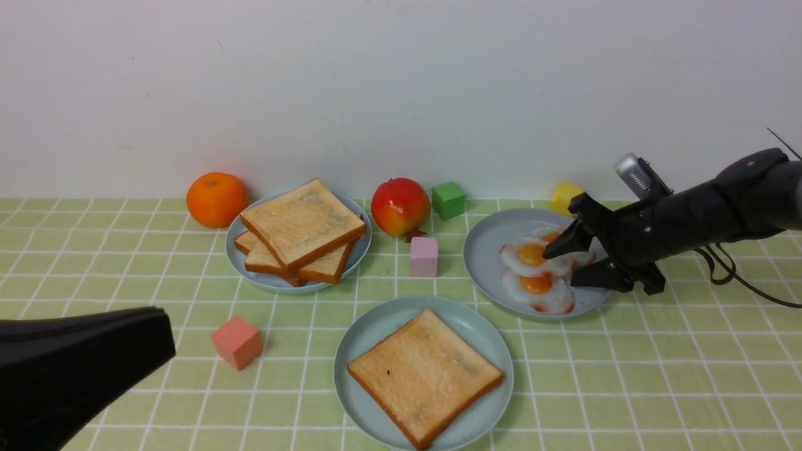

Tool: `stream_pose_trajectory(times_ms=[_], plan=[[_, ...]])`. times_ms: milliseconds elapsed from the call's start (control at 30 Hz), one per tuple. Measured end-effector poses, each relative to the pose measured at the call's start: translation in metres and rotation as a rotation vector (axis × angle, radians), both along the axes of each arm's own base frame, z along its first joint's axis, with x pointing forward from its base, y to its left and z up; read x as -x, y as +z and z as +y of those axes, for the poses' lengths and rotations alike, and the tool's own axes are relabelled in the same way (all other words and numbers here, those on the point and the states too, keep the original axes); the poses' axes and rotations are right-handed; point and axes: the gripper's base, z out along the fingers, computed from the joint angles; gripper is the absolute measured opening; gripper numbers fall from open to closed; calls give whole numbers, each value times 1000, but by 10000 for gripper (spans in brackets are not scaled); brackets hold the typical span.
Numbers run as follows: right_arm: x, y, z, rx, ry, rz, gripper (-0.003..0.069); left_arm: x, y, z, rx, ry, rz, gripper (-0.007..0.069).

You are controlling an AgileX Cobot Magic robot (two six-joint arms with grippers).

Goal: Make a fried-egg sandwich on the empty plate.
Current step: Use the right arm to grab a fried egg

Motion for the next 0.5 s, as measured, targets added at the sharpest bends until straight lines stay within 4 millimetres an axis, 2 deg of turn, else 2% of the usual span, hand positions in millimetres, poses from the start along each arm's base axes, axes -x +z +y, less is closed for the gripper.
stream_pose_trajectory(times_ms=[300,400,500], plan=[[-4,-5,1,-28,-28,-13,449,0,0,0,2,0,2,-13],[-4,-5,0,-19,-18,-23,405,0,0,0,2,0,2,-13],[-4,-6,0,-12,-13,-26,304,0,0,0,2,0,2,-13]])
